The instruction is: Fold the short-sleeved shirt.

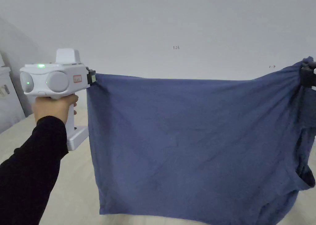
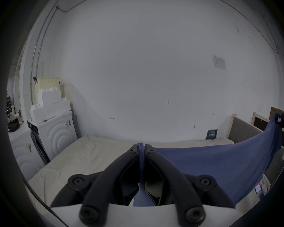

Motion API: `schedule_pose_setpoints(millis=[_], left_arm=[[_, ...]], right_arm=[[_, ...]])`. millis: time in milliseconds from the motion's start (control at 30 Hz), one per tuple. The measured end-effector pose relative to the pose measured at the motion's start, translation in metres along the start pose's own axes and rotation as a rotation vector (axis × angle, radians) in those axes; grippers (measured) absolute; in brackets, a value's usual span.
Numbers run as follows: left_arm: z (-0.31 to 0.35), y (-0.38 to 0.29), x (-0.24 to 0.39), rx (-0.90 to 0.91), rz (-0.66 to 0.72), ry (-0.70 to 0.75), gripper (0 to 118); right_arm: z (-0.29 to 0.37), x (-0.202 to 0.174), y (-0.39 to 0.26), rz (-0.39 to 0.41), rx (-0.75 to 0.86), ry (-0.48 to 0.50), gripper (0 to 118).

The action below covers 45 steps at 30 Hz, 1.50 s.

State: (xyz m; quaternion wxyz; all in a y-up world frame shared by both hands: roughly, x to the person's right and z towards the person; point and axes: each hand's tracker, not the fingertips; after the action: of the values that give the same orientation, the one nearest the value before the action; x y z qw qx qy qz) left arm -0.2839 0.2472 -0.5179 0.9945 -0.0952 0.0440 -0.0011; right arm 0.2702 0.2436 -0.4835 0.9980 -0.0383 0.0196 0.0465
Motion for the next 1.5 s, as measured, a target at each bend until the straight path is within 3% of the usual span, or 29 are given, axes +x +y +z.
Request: schedule_pose_setpoints(millis=[133,300,500,733,1067,1500], left_arm=[[-0.007,0.028,0.007,0.031,-0.003,0.012,2],[-0.033,0.050,0.023,0.051,-0.043,0.037,2],[-0.078,0.033,0.026,0.011,-0.056,0.045,2],[-0.129,-0.046,0.042,-0.104,-0.085,0.013,2],[-0.145,-0.177,0.057,-0.304,-0.096,-0.025,2],[-0.026,-0.331,0.029,-0.518,-0.056,-0.055,2]], right_arm=[[-0.022,0.005,0.031,0.044,0.048,-0.019,3],[-0.051,0.010,0.050,0.035,0.076,-0.014,3],[-0.089,0.016,0.020,0.038,0.051,-0.011,3],[-0.113,0.016,-0.069,0.003,-0.082,0.001,3],[-0.108,0.009,-0.199,-0.072,-0.302,-0.003,3],[0.034,-0.013,-0.317,-0.191,-0.460,0.076,3]])
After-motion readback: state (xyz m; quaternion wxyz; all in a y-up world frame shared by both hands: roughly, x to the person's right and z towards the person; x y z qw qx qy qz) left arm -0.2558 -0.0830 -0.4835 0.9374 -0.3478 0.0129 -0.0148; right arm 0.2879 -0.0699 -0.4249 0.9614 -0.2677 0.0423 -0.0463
